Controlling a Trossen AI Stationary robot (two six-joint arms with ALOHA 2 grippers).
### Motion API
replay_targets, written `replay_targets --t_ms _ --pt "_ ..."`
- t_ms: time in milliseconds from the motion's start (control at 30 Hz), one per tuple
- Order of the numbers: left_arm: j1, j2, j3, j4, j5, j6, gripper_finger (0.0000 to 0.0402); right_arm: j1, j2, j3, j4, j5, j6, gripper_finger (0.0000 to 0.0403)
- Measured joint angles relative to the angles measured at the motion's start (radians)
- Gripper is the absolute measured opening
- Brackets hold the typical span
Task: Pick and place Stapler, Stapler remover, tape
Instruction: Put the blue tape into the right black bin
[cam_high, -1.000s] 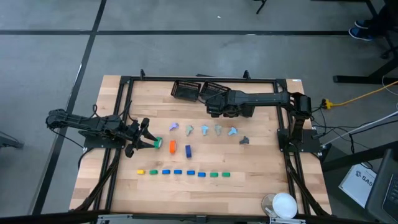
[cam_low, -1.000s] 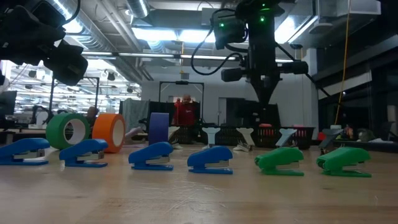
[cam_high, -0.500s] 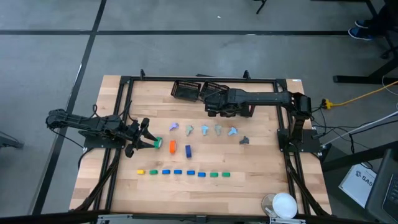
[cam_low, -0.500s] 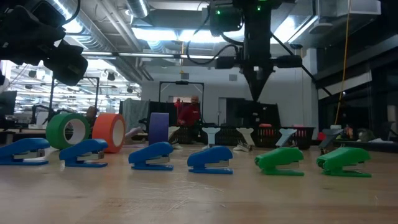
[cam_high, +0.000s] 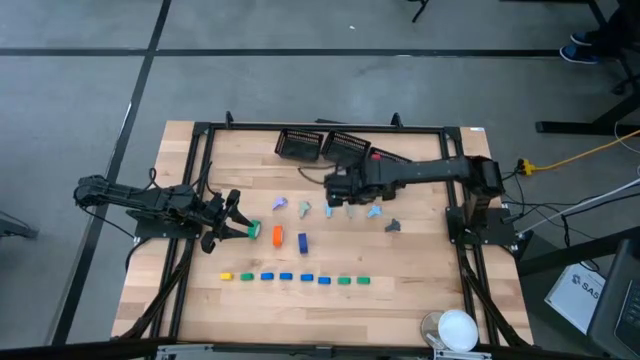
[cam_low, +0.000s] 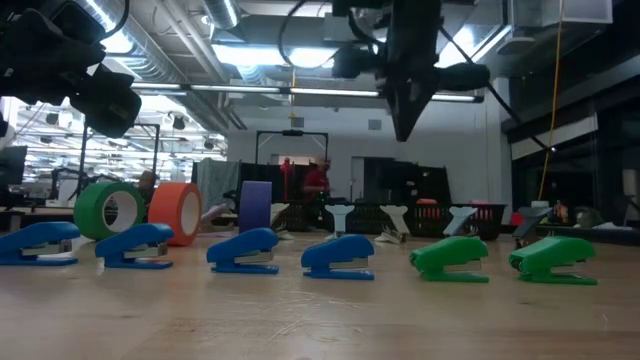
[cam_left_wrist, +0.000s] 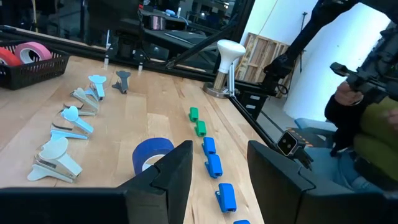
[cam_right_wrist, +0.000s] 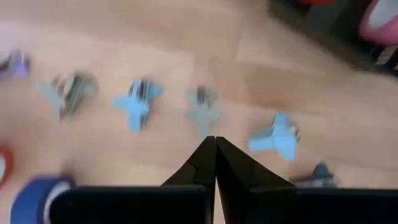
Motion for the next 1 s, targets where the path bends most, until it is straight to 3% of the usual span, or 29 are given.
replay_targets --t_ms 100,300,600,1000 --pt "0.0 0.0 0.0 0.0 0.0 0.0 0.015 0.046 0.0 0.0 0.015 -0.024 0.021 0.0012" --pt "0.0 0.0 0.0 0.0 0.0 0.0 0.015 0.116 0.0 0.0 0.103 -0.001 0.229 0.0012" --pt "0.0 0.0 0.0 0.0 0.0 0.0 0.015 0.172 0.0 0.0 0.365 0.001 0.232 0.0012" --pt "0.0 0.0 0.0 0.001 0.0 0.0 0.015 0.178 0.088 0.0 0.525 -0.028 0.193 0.0012"
